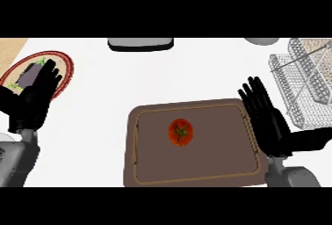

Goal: Pick the tomato from the tray and place it in the tiered basket

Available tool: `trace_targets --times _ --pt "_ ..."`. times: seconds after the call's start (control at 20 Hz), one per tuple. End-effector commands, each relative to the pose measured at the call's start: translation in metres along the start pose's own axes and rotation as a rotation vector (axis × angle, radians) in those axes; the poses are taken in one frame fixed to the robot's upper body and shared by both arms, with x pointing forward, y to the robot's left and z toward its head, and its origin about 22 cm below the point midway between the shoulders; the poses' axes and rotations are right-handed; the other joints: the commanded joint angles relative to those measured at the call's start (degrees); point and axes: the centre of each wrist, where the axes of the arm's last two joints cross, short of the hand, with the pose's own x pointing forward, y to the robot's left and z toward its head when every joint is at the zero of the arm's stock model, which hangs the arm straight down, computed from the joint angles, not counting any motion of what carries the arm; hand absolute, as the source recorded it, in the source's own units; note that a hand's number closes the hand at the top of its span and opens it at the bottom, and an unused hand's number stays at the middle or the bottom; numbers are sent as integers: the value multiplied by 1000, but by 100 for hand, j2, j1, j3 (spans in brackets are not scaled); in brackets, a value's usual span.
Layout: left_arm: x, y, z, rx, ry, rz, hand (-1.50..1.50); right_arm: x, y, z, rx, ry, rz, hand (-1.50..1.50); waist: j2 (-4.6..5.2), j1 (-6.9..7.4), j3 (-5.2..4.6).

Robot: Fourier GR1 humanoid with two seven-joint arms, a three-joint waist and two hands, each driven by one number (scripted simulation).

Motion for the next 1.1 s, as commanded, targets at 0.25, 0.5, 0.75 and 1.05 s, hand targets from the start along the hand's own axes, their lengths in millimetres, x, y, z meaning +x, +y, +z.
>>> trace_targets --times 0.25,0.5,0.75,1.05 --pt "-75 24 54 -10 292 -81 0 -69 31 14 147 -99 -518 150 246 482 -77" --pt "-82 28 55 -14 335 -42 0 -88 39 38 -37 -384 -218 -150 168 155 -128" --pt "-85 25 64 -23 345 -65 0 -89 -28 56 -108 -109 437 -150 144 172 -182" --pt "-83 29 66 -10 343 -59 0 -58 6 37 38 71 664 -150 121 150 -160"
